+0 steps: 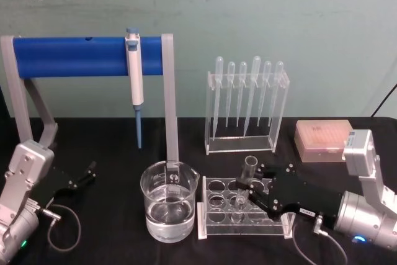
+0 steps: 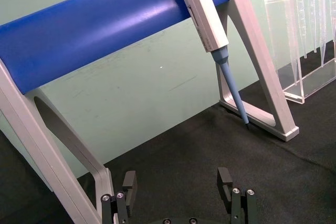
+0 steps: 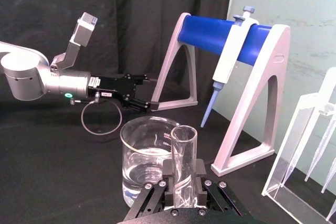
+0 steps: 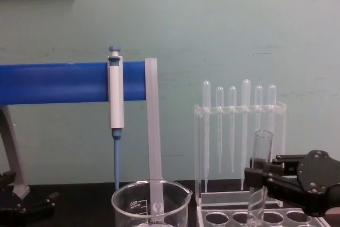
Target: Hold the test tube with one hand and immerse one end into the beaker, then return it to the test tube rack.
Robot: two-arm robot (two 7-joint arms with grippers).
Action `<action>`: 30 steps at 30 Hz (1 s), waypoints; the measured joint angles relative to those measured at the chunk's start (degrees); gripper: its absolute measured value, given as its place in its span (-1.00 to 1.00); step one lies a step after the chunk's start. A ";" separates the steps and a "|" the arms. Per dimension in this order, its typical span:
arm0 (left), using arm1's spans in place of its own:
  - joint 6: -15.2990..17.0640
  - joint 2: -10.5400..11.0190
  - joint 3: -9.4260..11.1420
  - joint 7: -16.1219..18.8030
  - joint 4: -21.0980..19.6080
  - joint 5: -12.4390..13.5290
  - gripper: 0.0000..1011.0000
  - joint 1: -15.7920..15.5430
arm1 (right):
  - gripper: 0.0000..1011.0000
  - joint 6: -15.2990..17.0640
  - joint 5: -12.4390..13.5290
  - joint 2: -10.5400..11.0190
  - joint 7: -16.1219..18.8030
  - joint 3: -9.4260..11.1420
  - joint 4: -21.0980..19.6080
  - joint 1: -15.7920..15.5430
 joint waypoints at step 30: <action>0.00 0.00 0.00 0.00 0.00 0.00 0.98 0.00 | -0.56 -0.01 -0.25 -1.19 0.54 -0.59 1.93 0.56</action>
